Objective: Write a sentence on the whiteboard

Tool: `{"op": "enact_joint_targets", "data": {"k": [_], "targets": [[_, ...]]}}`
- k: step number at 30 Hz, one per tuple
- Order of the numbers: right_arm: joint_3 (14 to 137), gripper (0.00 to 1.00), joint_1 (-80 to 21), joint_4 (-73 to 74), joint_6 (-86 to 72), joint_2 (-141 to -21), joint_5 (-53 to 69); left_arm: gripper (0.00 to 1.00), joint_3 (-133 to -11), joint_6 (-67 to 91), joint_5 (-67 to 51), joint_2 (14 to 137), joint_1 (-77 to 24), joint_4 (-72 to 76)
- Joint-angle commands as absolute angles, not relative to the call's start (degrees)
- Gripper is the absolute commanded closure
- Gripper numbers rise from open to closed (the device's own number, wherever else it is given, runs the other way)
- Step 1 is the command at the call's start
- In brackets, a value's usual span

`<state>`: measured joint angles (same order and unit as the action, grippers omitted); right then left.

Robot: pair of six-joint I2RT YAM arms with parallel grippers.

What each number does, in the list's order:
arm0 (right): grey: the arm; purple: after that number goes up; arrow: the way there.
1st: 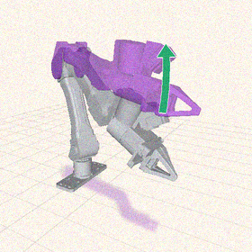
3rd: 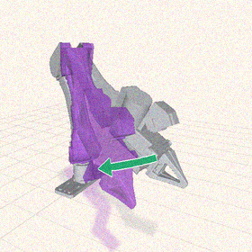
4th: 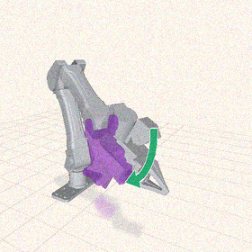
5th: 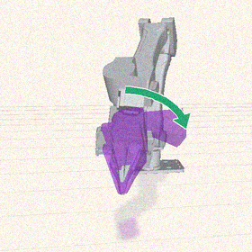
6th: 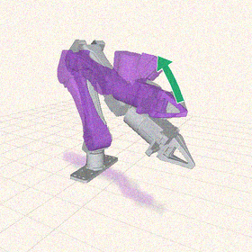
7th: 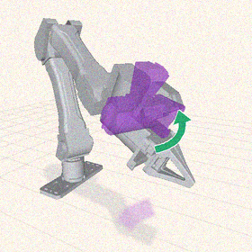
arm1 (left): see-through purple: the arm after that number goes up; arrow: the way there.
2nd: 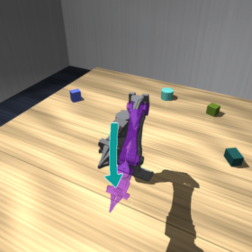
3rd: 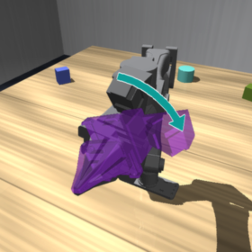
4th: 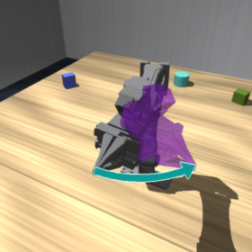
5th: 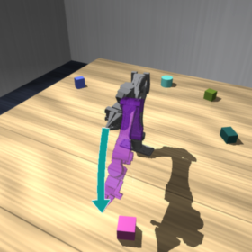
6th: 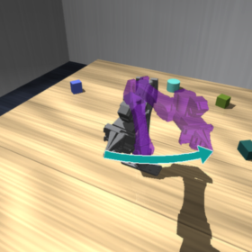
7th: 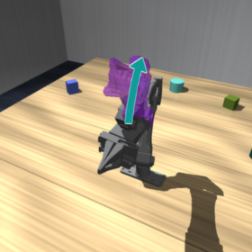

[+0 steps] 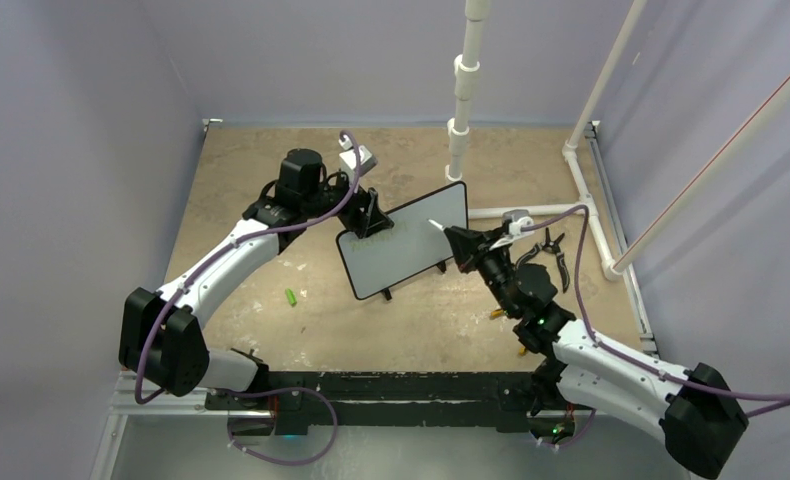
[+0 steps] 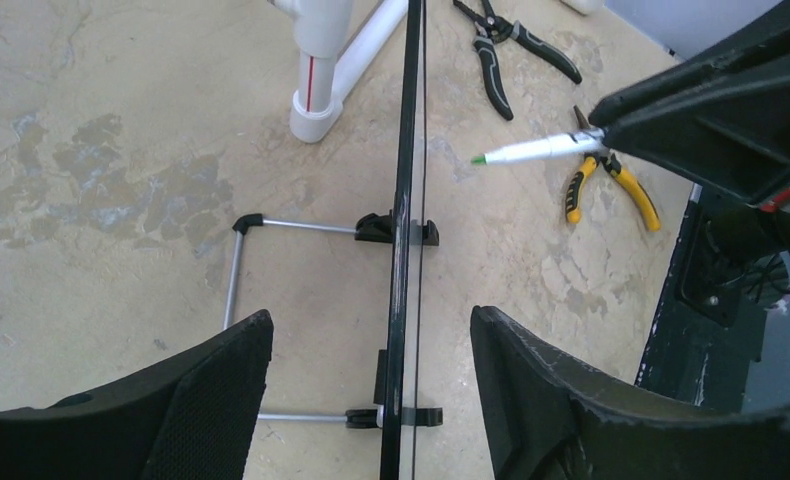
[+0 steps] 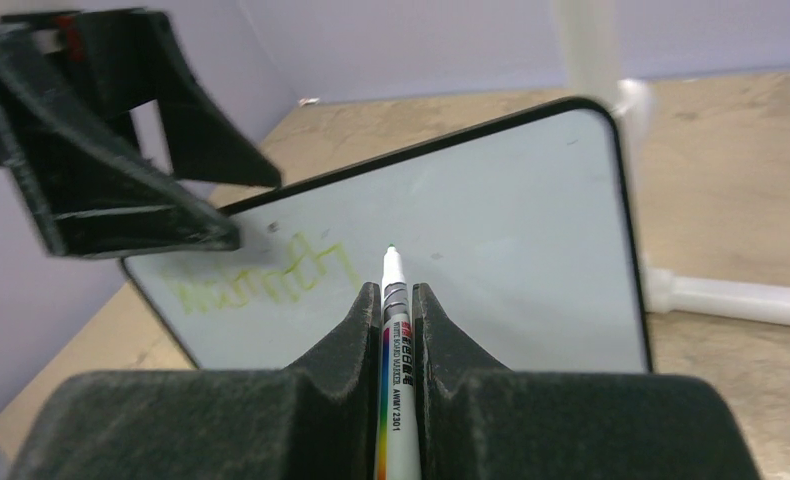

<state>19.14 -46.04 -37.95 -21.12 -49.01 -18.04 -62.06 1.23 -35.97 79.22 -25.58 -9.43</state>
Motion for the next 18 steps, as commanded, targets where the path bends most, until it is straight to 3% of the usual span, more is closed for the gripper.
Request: {"op": "enact_joint_targets", "data": {"k": [1,11,18], "targets": [[18.4,1.0,-40.1,-39.1,-19.4,-47.4,-10.8,0.28,-66.6,4.8,-34.6,78.3,-25.9,-6.6],[19.0,1.0,-34.7,-48.3,-13.4,-51.6,-0.2,0.24,-73.8,5.2,-32.3,86.0,-28.8,-9.5],[14.2,1.0,-34.7,-53.2,-13.3,-50.3,3.1,0.27,-74.2,4.8,-33.1,88.4,-30.4,-9.3]]}}
